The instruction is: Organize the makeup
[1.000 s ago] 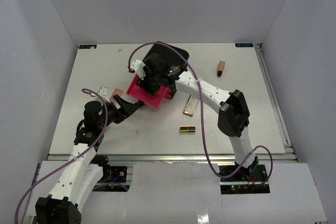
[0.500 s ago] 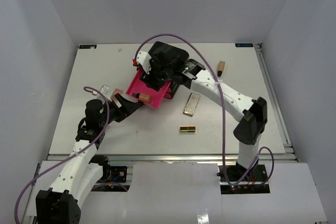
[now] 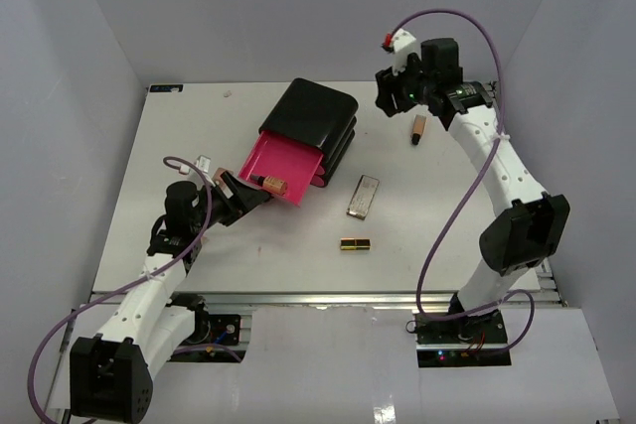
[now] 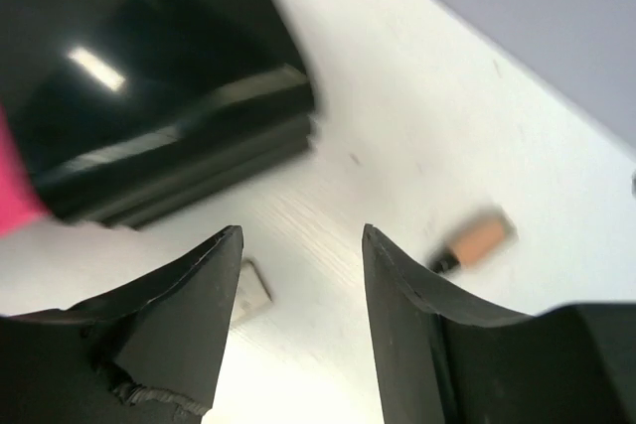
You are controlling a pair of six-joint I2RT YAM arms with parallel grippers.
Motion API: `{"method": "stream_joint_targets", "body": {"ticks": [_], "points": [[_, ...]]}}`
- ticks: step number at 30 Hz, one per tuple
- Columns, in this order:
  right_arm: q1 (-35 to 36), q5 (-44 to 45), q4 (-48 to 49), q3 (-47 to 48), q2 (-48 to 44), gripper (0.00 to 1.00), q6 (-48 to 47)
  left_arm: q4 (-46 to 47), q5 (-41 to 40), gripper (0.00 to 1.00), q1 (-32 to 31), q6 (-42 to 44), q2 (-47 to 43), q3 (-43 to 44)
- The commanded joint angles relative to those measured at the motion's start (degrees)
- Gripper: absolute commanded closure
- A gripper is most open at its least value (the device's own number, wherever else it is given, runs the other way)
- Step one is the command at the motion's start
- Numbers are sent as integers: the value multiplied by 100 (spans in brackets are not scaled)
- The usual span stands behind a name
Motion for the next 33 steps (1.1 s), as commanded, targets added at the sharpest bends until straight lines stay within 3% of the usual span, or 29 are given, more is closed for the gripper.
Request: {"method": "stream_joint_targets", "body": {"ticks": [1, 6, 11, 21, 33], "points": [[-672, 414, 107, -262, 798, 37, 1063, 281, 154, 13, -10, 45, -147, 184], [-987, 1652, 88, 366, 1797, 28, 1903, 272, 136, 13, -10, 84, -363, 133], [-1030, 2564, 89, 805, 2489, 22, 2057, 246, 104, 12, -3, 93, -507, 100], [-1205, 2621, 124, 1187, 3227, 22, 2305, 256, 110, 12, -10, 103, -501, 80], [-1337, 2399, 124, 1713, 3834, 30, 2396, 281, 93, 12, -1, 110, -430, 71]]}}
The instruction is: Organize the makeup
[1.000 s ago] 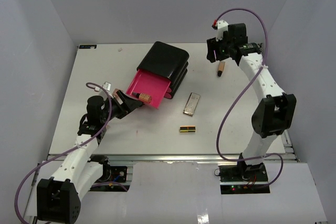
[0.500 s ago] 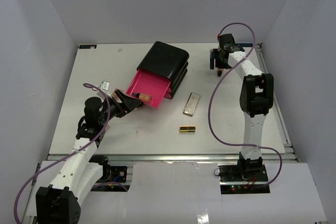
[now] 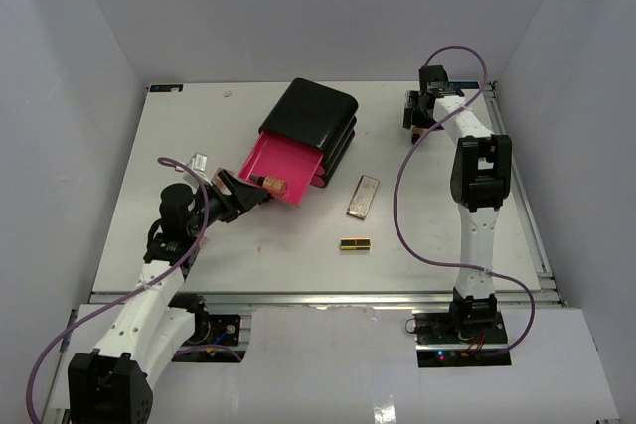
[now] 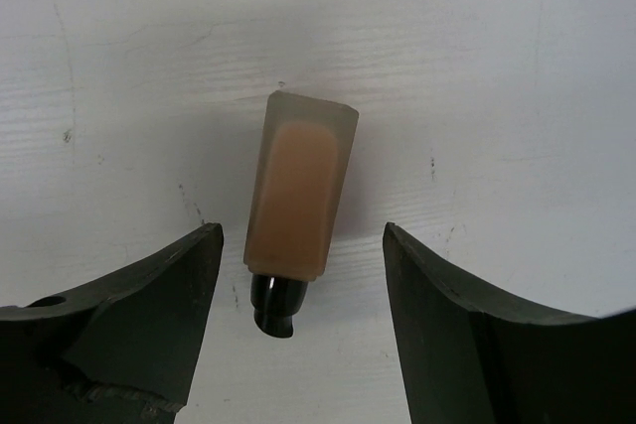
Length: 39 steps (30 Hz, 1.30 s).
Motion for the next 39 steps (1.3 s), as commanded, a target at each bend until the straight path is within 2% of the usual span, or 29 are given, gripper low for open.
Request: {"method": "stream_joint_targets", "body": {"ticks": [1, 4, 10, 19, 21, 25, 28, 32, 34, 36, 39], "points": [[-68, -78, 143, 391, 155, 31, 127, 85, 29, 12, -6, 72, -2, 64], [-99, -125, 134, 374, 249, 32, 144, 85, 29, 12, -10, 72, -23, 53], [-161, -277, 143, 338, 367, 42, 153, 92, 11, 12, -10, 72, -25, 51], [-163, -425, 171, 179, 146, 70, 102, 96, -6, 12, -10, 81, -73, 43], [-163, -488, 194, 17, -75, 79, 48, 103, -8, 12, -10, 81, -95, 34], [-163, -913, 526, -756, -951, 89, -111, 115, -19, 12, -10, 81, -138, 21], [-103, -1500, 1080, -1507, -1996, 91, -397, 123, -23, 12, -10, 81, -177, 24], [97, -2549, 1581, -2594, -3202, 92, -1242, 149, -12, 12, -3, 72, -250, 5], [288, -3017, 1806, -3096, -4111, 92, -1654, 156, -8, 12, -10, 64, -299, -10], [511, -3460, 1874, -3324, -4548, 92, -1990, 156, -15, 12, -1, 63, -325, -11], [1406, -3378, 1716, -3469, -5144, 92, -2821, 156, -15, 12, -9, 59, -385, -28]]}}
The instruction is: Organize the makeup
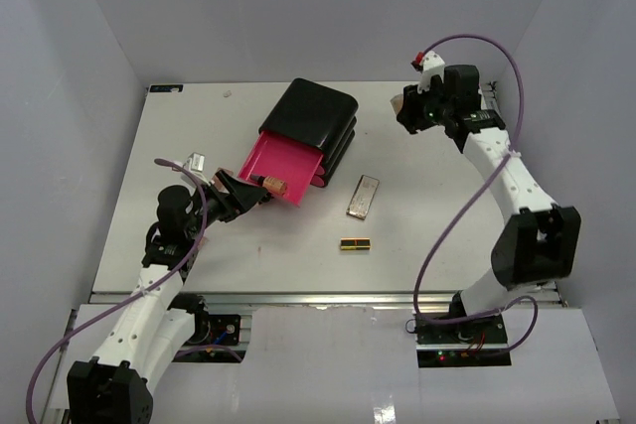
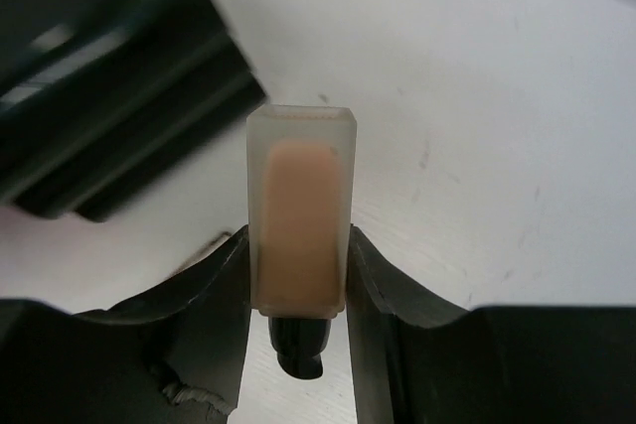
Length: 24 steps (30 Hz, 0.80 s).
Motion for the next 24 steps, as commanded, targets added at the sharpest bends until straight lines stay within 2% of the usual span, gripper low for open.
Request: {"method": "stream_joint_targets", "body": {"ticks": [1, 4, 13, 16, 19, 24], "points": [[1188, -553, 349, -164, -678, 92, -1392, 104, -8, 12, -10, 34, -156, -25], [2414, 74, 244, -161, -749, 92, -1841, 71, -37, 12, -10, 47, -212, -45], [3963, 1286, 113, 590, 455, 91, -2317, -21, -139, 12, -10, 51, -370, -119], [4245, 2031, 115, 988, 957, 90, -2267, -28, -154, 13, -10, 60, -379, -110], [4294, 2416, 130, 1396, 1356, 90, -2149, -47, -167, 13, -10, 69, -410, -121], [4294, 2868, 171, 1565, 1737, 89, -2083, -54, -212, 13, -3, 60, -518, -152]]}}
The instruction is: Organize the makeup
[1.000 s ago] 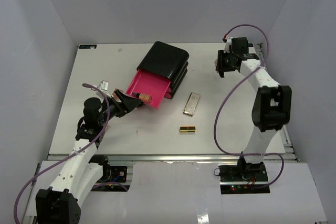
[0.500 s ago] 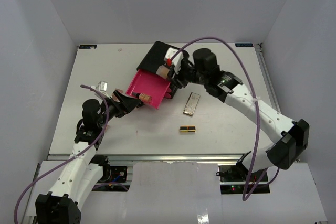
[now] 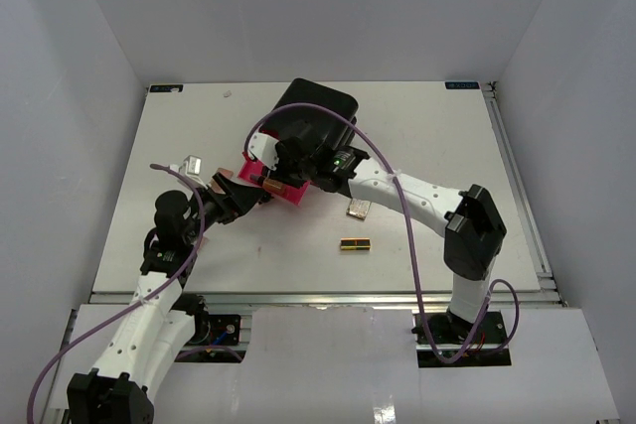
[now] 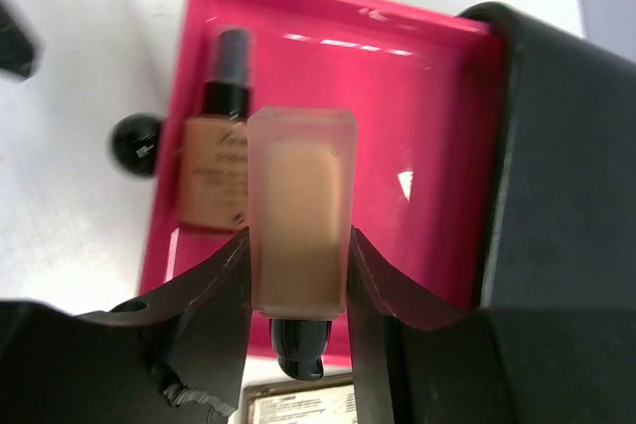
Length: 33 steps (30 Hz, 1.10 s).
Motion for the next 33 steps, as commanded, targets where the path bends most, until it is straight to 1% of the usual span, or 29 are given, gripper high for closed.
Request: {"method": "stream_joint_targets", "body": {"ticks": [1, 5, 9, 10, 14, 20, 27, 31, 32, 33], "points": [[-52, 818, 351, 426, 43, 89, 63, -14, -72, 13, -2, 58, -161, -43], [-50, 1100, 460, 400, 127, 87, 29, -6, -72, 13, -1, 41, -184, -68], [-50, 1201, 518, 350, 243, 83, 21, -13, -64, 13, -10, 41, -192, -77], [-50, 1228, 544, 333, 263, 80, 21, -22, -63, 13, -10, 48, -193, -84], [-51, 1302, 592, 330, 354, 75, 3, -41, -82, 13, -10, 48, -246, -103], [-59, 1388, 626, 296, 439, 73, 11, -111, -207, 13, -10, 75, -381, -61], [-59, 1375, 653, 191, 348, 54, 59, -557, -423, 12, -9, 151, -698, 63], [-59, 1354, 653, 155, 309, 53, 92, -793, -492, 12, -2, 215, -889, 187], [-59, 1354, 652, 155, 309, 50, 101, -863, -476, 12, -9, 210, -916, 279], [-59, 1349, 647, 150, 298, 50, 111, -949, -465, 12, -4, 242, -959, 355]]}}
